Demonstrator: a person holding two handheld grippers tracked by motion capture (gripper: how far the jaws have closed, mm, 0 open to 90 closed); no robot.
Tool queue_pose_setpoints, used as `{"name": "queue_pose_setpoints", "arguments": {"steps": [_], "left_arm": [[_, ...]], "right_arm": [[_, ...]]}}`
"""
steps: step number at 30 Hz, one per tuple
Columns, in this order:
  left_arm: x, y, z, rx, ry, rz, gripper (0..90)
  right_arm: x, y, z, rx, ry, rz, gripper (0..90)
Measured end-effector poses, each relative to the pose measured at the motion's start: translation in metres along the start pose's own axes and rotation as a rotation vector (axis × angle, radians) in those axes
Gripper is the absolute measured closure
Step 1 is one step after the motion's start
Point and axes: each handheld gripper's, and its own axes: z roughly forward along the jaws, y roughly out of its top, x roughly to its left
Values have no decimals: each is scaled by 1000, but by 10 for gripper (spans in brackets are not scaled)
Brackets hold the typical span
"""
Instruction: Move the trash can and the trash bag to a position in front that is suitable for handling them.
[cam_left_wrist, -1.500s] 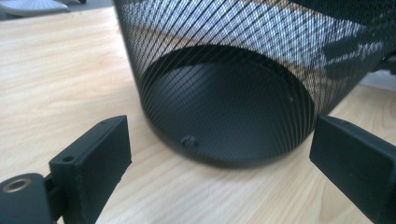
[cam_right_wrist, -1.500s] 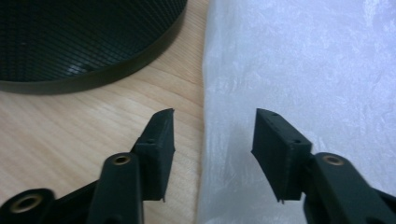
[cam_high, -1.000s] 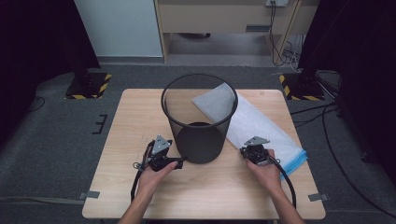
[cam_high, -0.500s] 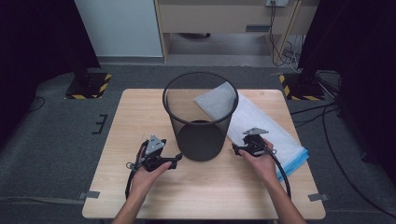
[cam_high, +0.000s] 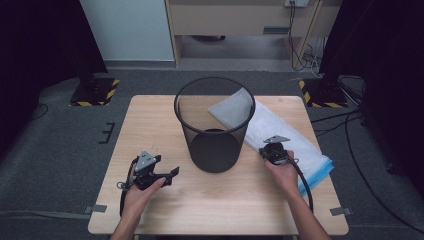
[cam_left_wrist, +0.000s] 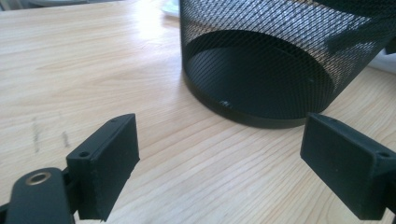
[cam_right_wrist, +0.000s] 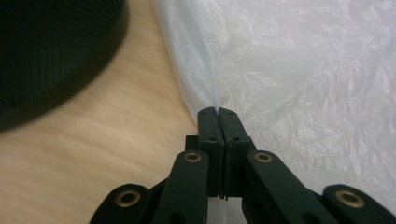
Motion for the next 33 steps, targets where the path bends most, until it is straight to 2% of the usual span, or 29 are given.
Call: {"name": "queue_pose_setpoints", "arguments": {"steps": [1, 2, 3, 4, 5, 6, 7, 9, 12, 13, 16, 20, 21, 22, 23, 24, 25, 26, 27, 28, 30, 31, 32, 33], "left_arm": [[3, -2, -1, 4, 9, -3, 108], [3, -2, -1, 4, 9, -3, 107], [3, -3, 0, 2, 10, -12, 107], [3, -3, 1, 2, 14, -11, 107], [3, -3, 1, 2, 14, -11, 106], [3, -3, 1, 2, 15, -11, 106], [2, -3, 1, 1, 15, -13, 106], [0, -3, 2, -2, 14, -15, 106], [-1, -4, 2, 1, 14, -13, 106], [-3, -5, 3, 6, 12, -9, 106], [-4, -5, 5, 14, 4, -1, 107], [-7, -5, 6, 14, -10, 3, 106], [-7, -5, 6, 13, -11, 2, 106], [-7, -4, 6, 15, -11, 6, 106], [-6, -4, 5, 15, -10, 5, 106], [-6, -4, 5, 15, -10, 5, 106], [-6, -4, 5, 11, -8, 0, 106], [-5, -4, 4, 9, -2, -1, 107], [-4, -4, 4, 10, 2, -1, 107], [-4, -4, 3, 13, 4, 3, 108], [-3, -3, 2, 12, 8, 1, 108], [-3, -2, 2, 8, 9, -1, 109], [-2, -1, 2, 9, 9, 1, 109], [-1, 0, 2, 9, 12, 4, 109]], "right_arm": [[-5, -5, -8, 8, 17, 11, 830], [-5, -5, -8, 8, 17, 11, 830], [-9, -8, -11, 6, 34, 11, 750], [-10, -9, -17, -28, 36, 8, 560], [-11, -9, -18, -46, 29, -7, 465], [-11, -9, -18, -46, 29, -7, 465], [-10, -7, -19, -51, 40, 19, 394], [-6, 1, -12, -45, 53, 29, 265], [-3, 4, -6, -70, 51, 42, 235], [-1, 7, 1, -44, 33, 32, 181], [1, 10, 7, -34, 43, 30, 164], [4, 13, 15, -45, 48, 42, 187], [4, 12, 19, -31, 37, 34, 234], [4, 12, 19, -31, 37, 34, 234], [4, 10, 22, -45, 42, 37, 284], [4, 11, 22, -56, 39, 35, 390], [4, 11, 22, -56, 39, 35, 390], [3, 11, 22, -61, 38, 40, 456], [2, 14, 22, -59, 46, 40, 645], [2, 14, 22, -59, 46, 40, 645], [-2, 16, 22, -51, 40, 36, 782], [-8, 19, 21, -25, 45, 25, 889], [-8, 19, 21, -25, 45, 25, 889], [-13, 24, 16, -38, 60, 51, 900]]}}
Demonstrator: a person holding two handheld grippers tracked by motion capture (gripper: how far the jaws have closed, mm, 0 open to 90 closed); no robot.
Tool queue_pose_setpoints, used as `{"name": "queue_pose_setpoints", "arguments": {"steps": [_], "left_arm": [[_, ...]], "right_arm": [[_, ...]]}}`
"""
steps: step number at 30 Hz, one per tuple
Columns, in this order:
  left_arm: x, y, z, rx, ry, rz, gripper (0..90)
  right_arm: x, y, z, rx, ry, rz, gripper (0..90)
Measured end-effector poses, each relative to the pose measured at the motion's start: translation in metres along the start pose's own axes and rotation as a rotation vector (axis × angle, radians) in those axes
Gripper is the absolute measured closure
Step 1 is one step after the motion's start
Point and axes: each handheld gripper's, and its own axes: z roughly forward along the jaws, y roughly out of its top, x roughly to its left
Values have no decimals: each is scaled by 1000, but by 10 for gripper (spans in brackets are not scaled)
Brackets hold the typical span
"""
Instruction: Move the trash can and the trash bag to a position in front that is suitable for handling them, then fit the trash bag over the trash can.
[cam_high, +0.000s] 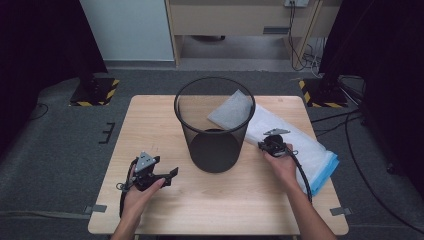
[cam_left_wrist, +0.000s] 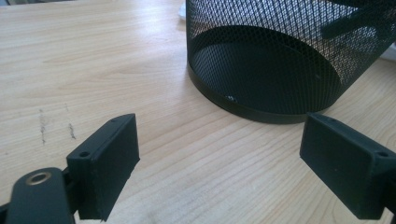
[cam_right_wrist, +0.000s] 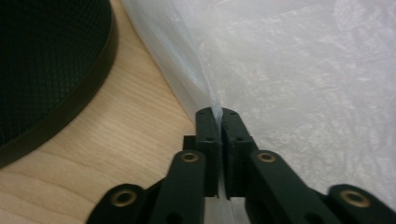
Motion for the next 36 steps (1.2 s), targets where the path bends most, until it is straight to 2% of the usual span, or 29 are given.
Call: {"name": "queue_pose_setpoints", "arguments": {"steps": [1, 3, 4, 5, 6, 7, 9, 10, 11, 12, 13, 16, 18, 19, 20, 22, 24, 25, 28, 32, 33, 34, 35, 36], "left_arm": [[1, 2, 0, -3, 3, 1, 109], [3, 6, 0, -5, 6, 4, 110], [6, 12, 0, -15, 18, 1, 110], [6, 12, 0, -15, 18, 1, 109], [9, 18, -1, -18, 26, 8, 109], [9, 18, -1, -18, 26, 8, 109], [14, 24, -1, -10, 31, 20, 108], [17, 27, -1, 3, 34, 25, 103], [20, 29, 1, 5, 39, 26, 103], [24, 32, 2, 9, 41, 29, 101], [27, 33, 3, 11, 41, 25, 101], [38, 37, 8, 14, 48, 7, 98], [44, 40, 12, 13, 50, -7, 94], [46, 42, 13, 23, 52, -6, 94], [50, 47, 15, 32, 56, -1, 89], [52, 51, 15, 36, 59, 8, 89], [58, 61, 13, 37, 67, 17, 86], [58, 61, 13, 37, 67, 17, 85], [68, 74, 10, 32, 67, 6, 83], [81, 90, 10, 39, 78, 13, 80], [84, 94, 11, 43, 80, 15, 80], [90, 103, 12, 45, 92, 20, 79], [90, 103, 12, 45, 92, 20, 79], [94, 108, 13, 48, 96, 27, 78]], "right_arm": [[0, 0, 0, 0, 0, 0, 900], [-4, 7, -10, -4, 23, 30, 900], [-8, 18, -21, -14, 25, 18, 900], [-8, 18, -21, -14, 25, 18, 900], [-14, 33, -33, -25, 47, 49, 900], [-14, 33, -33, -25, 47, 49, 900], [-21, 49, -44, -29, 64, 85, 900], [-29, 66, -52, -23, 83, 114, 900], [-29, 66, -52, -23, 83, 114, 900], [-34, 82, -58, -22, 99, 110, 900], [-34, 82, -58, -22, 99, 110, 900], [-38, 103, -64, -20, 111, 100, 900], [-38, 121, -68, -18, 115, 74, 900], [-38, 121, -68, -18, 115, 74, 900], [-37, 133, -71, -16, 119, 61, 900], [-37, 136, -72, -16, 121, 60, 900], [-36, 149, -75, -10, 119, 48, 900], [-36, 149, -75, -10, 119, 48, 900], [-36, 160, -78, -13, 116, 48, 900], [-37, 179, -75, 11, 142, 69, 900], [-37, 179, -75, 11, 142, 69, 900], [-38, 187, -73, 6, 155, 69, 900], [-38, 187, -73, 6, 155, 69, 900], [-38, 195, -72, 0, 160, 67, 900]]}}
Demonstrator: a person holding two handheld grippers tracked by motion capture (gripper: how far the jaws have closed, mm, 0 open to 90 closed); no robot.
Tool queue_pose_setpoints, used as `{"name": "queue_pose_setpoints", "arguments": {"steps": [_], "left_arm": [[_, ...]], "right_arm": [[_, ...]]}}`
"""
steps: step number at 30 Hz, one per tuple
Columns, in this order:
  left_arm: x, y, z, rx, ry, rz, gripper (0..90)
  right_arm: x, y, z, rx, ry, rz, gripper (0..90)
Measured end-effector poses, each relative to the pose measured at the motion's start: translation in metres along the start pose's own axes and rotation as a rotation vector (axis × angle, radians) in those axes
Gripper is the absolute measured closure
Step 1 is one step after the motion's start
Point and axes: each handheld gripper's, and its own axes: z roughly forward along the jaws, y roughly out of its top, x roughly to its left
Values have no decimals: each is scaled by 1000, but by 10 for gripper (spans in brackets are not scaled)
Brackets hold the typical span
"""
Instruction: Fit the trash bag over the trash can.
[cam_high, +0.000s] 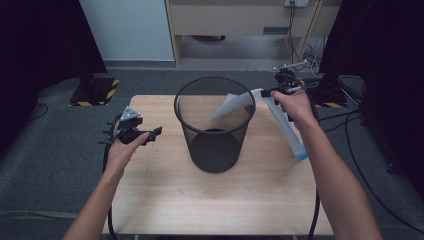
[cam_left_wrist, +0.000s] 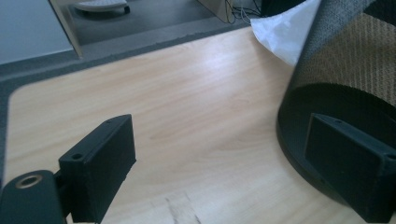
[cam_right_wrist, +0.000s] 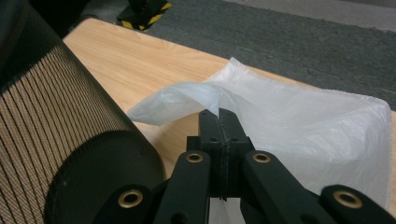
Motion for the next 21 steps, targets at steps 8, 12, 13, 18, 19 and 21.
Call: {"name": "queue_pose_setpoints", "arguments": {"steps": [8, 12, 13, 18, 19, 21], "left_arm": [[18, 30, -15, -15, 32, 15, 75], [22, 44, -22, -27, 33, 18, 75], [23, 48, -24, -29, 32, 20, 75], [22, 74, -32, -54, 17, 41, 78], [20, 80, -33, -55, 16, 50, 78], [17, 90, -34, -64, 12, 69, 76]], "right_arm": [[7, 23, -10, -62, 48, 1, 900], [10, 32, -16, -75, 46, 3, 900], [10, 32, -16, -75, 46, 3, 900], [17, 43, -20, -102, 53, 1, 900], [19, 46, -21, -106, 53, -2, 900], [24, 51, -23, -120, 59, -8, 900]]}}
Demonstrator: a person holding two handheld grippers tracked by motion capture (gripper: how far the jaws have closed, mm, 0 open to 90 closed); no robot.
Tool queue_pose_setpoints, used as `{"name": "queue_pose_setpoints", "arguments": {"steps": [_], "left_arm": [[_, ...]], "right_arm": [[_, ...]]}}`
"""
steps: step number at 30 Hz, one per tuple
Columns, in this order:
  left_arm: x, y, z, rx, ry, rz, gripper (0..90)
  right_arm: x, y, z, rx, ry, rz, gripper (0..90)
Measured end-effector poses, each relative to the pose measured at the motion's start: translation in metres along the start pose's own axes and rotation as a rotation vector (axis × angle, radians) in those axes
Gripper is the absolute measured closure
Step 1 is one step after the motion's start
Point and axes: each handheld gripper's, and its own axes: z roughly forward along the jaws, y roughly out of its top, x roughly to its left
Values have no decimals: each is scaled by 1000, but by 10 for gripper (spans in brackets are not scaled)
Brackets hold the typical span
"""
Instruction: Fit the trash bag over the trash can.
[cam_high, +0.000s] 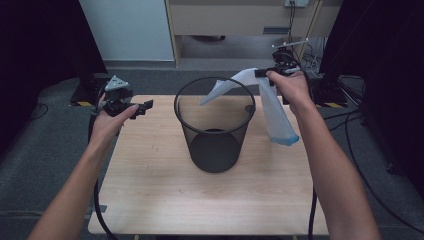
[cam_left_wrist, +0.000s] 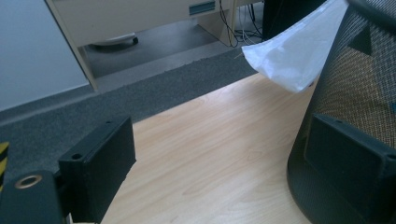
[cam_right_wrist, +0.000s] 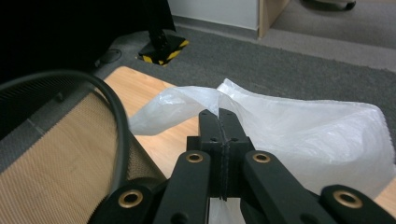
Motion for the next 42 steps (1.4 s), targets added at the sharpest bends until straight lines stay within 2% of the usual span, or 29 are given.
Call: {"name": "queue_pose_setpoints", "arguments": {"steps": [2, 3, 4, 9, 11, 13, 17, 23, 29, 34, 36, 42], "left_arm": [[-2, 9, 0, -10, -9, 3, 74], [-5, 19, -1, -18, -18, 14, 74], [-5, 19, -1, -18, -18, 14, 74], [-11, 44, 0, -34, -36, 40, 73], [-13, 47, 0, -37, -39, 46, 73], [-16, 53, 1, -38, -47, 62, 72], [-18, 57, 3, -41, -63, 70, 71], [-17, 56, 15, -32, -74, 49, 71], [-23, 62, 20, -38, -88, 65, 72], [-31, 71, 20, -53, -116, 84, 74], [-33, 75, 20, -53, -116, 96, 75], [-39, 89, 20, -67, -126, 108, 78]], "right_arm": [[4, 6, -1, -6, 2, -2, 900], [7, 11, -2, -11, 0, -8, 900], [7, 11, -2, -11, 0, -8, 900], [17, 25, 2, -11, 3, -14, 900], [19, 26, 3, -16, 7, -14, 900], [27, 31, 5, -21, 19, -18, 900], [36, 34, 11, -21, 32, -30, 900], [51, 35, 17, -23, 64, -45, 900], [62, 35, 16, -39, 99, -48, 900], [63, 36, 11, -56, 121, -51, 900], [64, 36, 5, -79, 145, -37, 900], [67, 40, -1, -111, 169, -37, 900]]}}
